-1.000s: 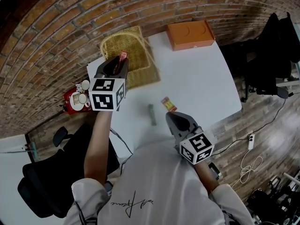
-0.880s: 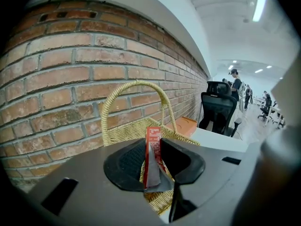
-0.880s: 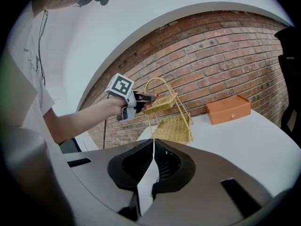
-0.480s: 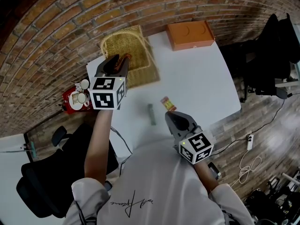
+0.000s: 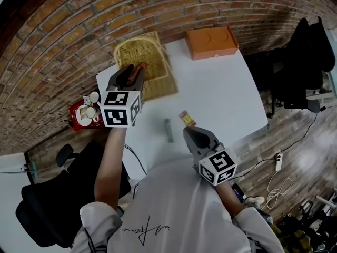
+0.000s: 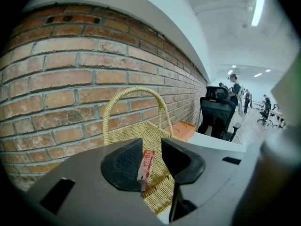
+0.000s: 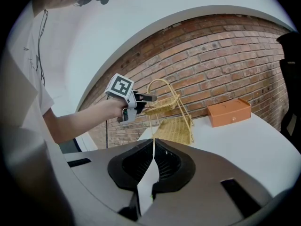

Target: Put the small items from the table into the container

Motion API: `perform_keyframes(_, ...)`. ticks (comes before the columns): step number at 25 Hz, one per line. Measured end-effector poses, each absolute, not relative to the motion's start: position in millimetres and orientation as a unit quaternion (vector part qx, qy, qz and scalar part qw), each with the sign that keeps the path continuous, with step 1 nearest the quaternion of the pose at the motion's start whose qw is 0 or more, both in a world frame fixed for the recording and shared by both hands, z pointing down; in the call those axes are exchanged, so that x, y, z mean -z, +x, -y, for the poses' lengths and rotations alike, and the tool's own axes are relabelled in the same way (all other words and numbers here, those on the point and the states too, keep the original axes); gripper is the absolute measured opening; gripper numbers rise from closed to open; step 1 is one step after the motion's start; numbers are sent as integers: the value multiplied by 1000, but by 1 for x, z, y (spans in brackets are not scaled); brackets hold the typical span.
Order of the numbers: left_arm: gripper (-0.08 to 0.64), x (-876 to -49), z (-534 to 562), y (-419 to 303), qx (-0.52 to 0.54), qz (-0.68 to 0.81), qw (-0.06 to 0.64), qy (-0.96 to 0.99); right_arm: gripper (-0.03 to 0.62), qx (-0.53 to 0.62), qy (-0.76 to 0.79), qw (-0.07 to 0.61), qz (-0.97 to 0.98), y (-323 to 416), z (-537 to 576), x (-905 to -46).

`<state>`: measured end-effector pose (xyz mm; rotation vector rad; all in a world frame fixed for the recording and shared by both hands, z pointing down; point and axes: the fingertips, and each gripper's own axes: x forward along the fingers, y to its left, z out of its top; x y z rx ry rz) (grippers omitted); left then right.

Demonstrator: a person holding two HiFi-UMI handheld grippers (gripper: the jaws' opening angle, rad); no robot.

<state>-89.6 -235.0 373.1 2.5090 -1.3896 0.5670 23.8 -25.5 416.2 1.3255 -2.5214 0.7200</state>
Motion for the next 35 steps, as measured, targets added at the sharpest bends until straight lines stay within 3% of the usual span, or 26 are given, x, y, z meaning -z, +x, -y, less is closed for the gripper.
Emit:
perform_keyframes(18, 107, -366, 202, -89, -168, 467, 108, 861, 23, -225, 448, 100, 859, 16, 20, -408)
perform_keyframes(21, 79, -364, 195, -91, -153, 476, 108, 859, 23, -222, 446, 100, 861, 15, 19, -407)
perform_keyframes(35, 58, -385, 144, -81, -134, 458, 158, 864, 23, -212, 445, 94, 865, 13, 12, -399)
